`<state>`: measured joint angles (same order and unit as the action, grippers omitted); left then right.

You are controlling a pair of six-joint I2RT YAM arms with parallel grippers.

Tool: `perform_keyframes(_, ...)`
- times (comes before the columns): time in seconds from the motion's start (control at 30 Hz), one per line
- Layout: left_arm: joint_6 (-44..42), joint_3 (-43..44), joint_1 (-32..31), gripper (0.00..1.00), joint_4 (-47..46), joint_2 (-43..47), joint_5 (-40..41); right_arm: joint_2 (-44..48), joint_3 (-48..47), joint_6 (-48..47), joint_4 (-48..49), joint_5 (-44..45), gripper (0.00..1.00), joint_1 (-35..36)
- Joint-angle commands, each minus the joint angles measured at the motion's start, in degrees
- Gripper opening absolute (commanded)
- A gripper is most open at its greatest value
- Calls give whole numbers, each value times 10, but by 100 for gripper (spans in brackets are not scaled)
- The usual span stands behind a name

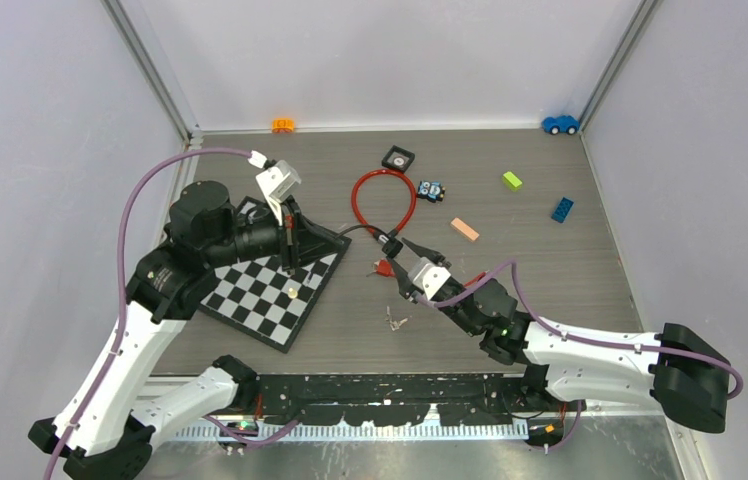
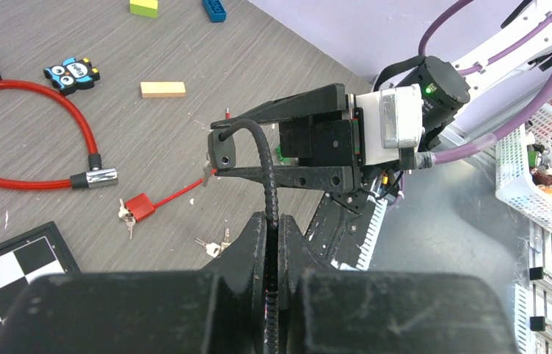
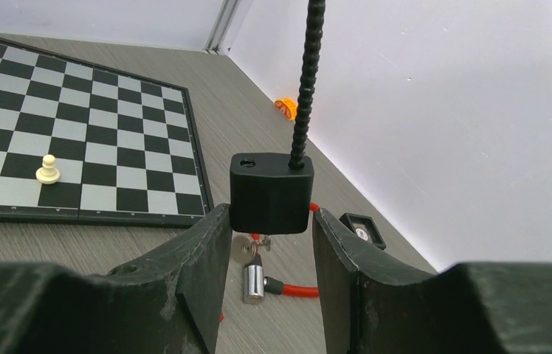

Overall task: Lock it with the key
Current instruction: Pick up the lock from the center of the board.

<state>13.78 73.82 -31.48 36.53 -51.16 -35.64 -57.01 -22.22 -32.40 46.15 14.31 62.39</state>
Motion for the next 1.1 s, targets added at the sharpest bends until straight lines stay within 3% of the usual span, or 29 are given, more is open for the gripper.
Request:
perform_keyframes(0.0,9,21,0,0,-46,6,-15,3,-1,6,32,8,49,-3)
perform_keyframes(0.2,11,19,0,0,-49,5,-18,4,-5,5,31,1,50,-3)
perform_keyframes(0.4,13,14,0,0,-52,8,-19,-2,-17,-2,28,-10,57,-3)
perform_keyframes(1.07,21,-2,0,0,-64,16,-21,-21,-47,0,39,-39,58,-1)
